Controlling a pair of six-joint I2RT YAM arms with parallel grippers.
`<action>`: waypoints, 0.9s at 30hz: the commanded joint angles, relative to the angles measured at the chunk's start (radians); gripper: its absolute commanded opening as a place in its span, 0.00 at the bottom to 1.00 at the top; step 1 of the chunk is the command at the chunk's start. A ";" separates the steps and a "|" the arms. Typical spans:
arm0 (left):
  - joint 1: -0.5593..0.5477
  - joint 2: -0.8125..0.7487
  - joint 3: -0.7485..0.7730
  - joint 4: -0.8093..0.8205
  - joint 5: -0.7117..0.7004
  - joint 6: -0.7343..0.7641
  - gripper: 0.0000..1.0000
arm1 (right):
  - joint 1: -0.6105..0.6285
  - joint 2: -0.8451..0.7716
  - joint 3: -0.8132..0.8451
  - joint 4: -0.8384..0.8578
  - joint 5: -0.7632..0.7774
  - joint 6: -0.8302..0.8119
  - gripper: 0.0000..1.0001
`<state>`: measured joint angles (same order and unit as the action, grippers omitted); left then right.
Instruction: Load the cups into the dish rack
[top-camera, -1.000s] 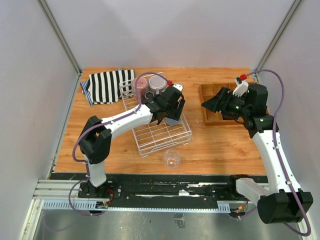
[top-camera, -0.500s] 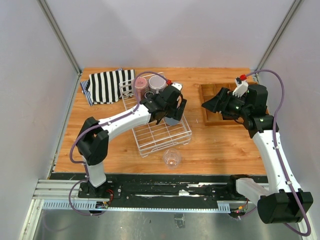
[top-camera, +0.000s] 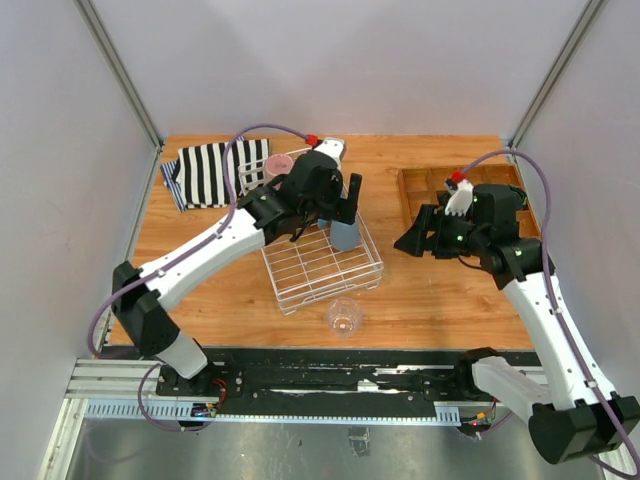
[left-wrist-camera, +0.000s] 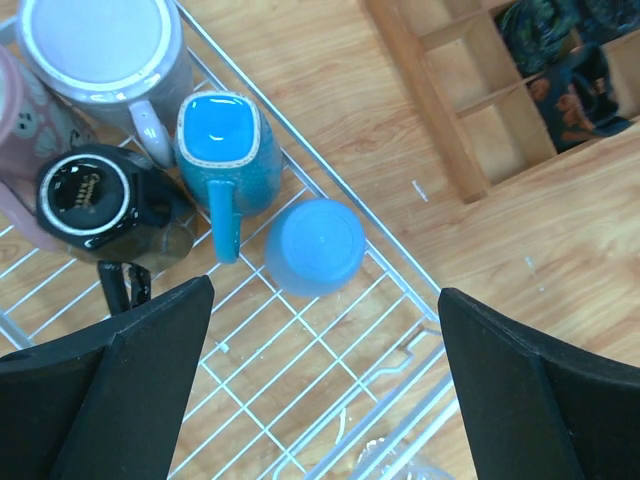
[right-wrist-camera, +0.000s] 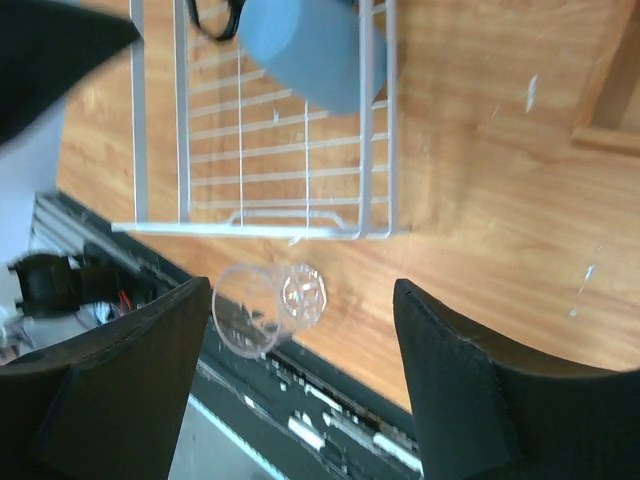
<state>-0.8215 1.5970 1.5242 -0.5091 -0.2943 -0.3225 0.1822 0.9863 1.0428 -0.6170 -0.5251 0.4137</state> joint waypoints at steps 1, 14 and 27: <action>0.013 -0.118 0.017 -0.097 0.053 -0.036 1.00 | 0.146 -0.051 0.006 -0.178 0.112 -0.069 0.73; 0.179 -0.527 -0.394 0.121 0.452 -0.246 1.00 | 0.577 -0.003 -0.154 -0.178 0.341 0.270 0.61; 0.180 -0.659 -0.450 0.102 0.498 -0.289 1.00 | 0.814 0.184 -0.174 -0.011 0.548 0.536 0.56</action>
<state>-0.6491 0.9783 1.0794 -0.4206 0.1654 -0.5911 0.9455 1.1519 0.8886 -0.7113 -0.0723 0.8333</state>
